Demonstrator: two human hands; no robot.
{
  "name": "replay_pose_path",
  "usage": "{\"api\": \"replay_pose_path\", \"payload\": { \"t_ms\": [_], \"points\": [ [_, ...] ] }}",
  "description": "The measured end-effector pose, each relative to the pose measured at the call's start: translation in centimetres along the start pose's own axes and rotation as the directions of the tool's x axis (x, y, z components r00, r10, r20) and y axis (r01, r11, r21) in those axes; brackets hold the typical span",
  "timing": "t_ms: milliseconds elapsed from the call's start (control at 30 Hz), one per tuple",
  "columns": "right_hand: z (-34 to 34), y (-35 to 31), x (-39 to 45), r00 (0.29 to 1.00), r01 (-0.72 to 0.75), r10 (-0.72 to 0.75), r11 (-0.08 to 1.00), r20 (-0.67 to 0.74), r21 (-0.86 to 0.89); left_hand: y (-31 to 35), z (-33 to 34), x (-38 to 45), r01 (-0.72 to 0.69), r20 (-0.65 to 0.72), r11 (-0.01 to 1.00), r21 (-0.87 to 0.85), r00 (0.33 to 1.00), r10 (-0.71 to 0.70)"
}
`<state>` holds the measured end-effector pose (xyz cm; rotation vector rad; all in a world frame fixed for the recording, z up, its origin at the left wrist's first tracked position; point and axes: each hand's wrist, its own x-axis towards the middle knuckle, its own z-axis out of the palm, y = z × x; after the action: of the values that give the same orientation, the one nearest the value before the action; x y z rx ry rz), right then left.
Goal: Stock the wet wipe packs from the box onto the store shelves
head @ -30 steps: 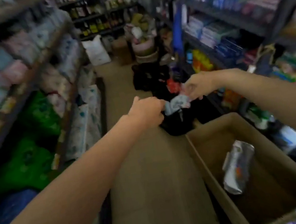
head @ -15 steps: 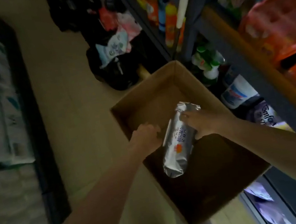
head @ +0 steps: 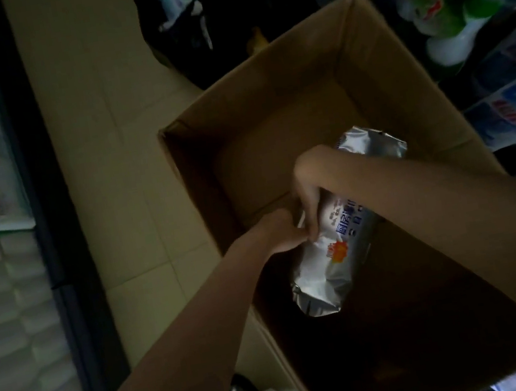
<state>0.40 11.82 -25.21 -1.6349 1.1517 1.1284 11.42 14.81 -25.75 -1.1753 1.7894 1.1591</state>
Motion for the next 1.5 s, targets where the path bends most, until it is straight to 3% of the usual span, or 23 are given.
{"api": "replay_pose_path", "payload": {
  "t_ms": [133,233,367,567,667,767,933,1000,1067,1167,1233,1333,1400,1433,1500],
  "points": [
    [1.0,0.8,-0.2,0.996,-0.010,0.010,1.000,0.084,0.004,0.2,1.0,0.5,-0.002,0.099,0.992,-0.127,0.995,0.015],
    [3.0,1.2,-0.7,0.998,0.059,-0.053,0.980,0.034,-0.190,1.4,2.8,0.4,-0.074,0.101,0.985,-0.154,0.991,0.091],
    [5.4,1.6,-2.2,0.971,0.172,-0.216,0.929,-0.103,-0.327,3.0,5.7,0.3,-0.108,-0.045,0.991,-0.081,0.994,0.104],
    [8.3,0.3,-4.8,0.942,0.097,-0.241,0.859,-0.231,-0.502,3.4,9.0,-2.2,-0.164,-0.316,0.986,0.039,0.934,0.168],
    [9.2,-0.4,-6.5,0.918,0.034,-0.232,0.853,-0.320,-0.521,3.2,9.6,-4.0,-0.106,-0.433,0.978,0.182,0.884,0.177],
    [7.7,-1.6,-9.0,0.883,-0.016,-0.221,0.868,-0.414,-0.497,2.4,7.6,-6.2,-0.091,-0.542,0.958,0.272,0.808,0.230],
    [2.8,-3.4,-16.3,0.818,-0.154,-0.201,0.826,-0.539,-0.542,2.1,2.4,-12.2,-0.198,-0.673,0.951,0.237,0.673,0.307],
    [0.5,-4.6,-20.3,0.793,-0.221,-0.215,0.769,-0.569,-0.599,2.0,0.6,-15.3,-0.229,-0.755,0.947,0.225,0.574,0.318],
    [-1.9,-6.5,-24.7,0.768,-0.296,-0.231,0.699,-0.597,-0.651,1.6,-1.5,-18.7,-0.231,-0.857,0.941,0.246,0.401,0.323],
    [-5.3,-11.4,-31.7,0.663,-0.445,-0.309,0.571,-0.682,-0.690,-0.4,-4.6,-25.6,-0.201,-0.906,0.930,0.308,0.235,0.351],
    [-7.5,-15.7,-36.0,0.608,-0.524,-0.325,0.520,-0.724,-0.674,-2.7,-6.6,-31.1,-0.222,-0.906,0.915,0.337,0.185,0.380],
    [-10.7,-24.1,-42.8,0.523,-0.606,-0.443,0.407,-0.728,-0.684,-7.3,-8.9,-41.5,-0.145,-0.924,0.928,0.344,0.123,0.362],
    [-13.1,-29.9,-46.8,0.530,-0.638,-0.469,0.328,-0.706,-0.696,-11.1,-10.9,-47.8,-0.259,-0.955,0.943,0.210,0.152,0.254],
    [-14.1,-32.7,-48.9,0.548,-0.633,-0.472,0.305,-0.690,-0.711,-13.3,-11.6,-51.3,-0.386,-0.956,0.921,0.047,0.250,0.153],
    [-16.0,-38.5,-53.4,0.490,-0.694,-0.589,0.182,-0.643,-0.696,-18.0,-12.9,-57.9,-0.565,-0.915,0.797,-0.212,0.402,0.041]
  ]
}}
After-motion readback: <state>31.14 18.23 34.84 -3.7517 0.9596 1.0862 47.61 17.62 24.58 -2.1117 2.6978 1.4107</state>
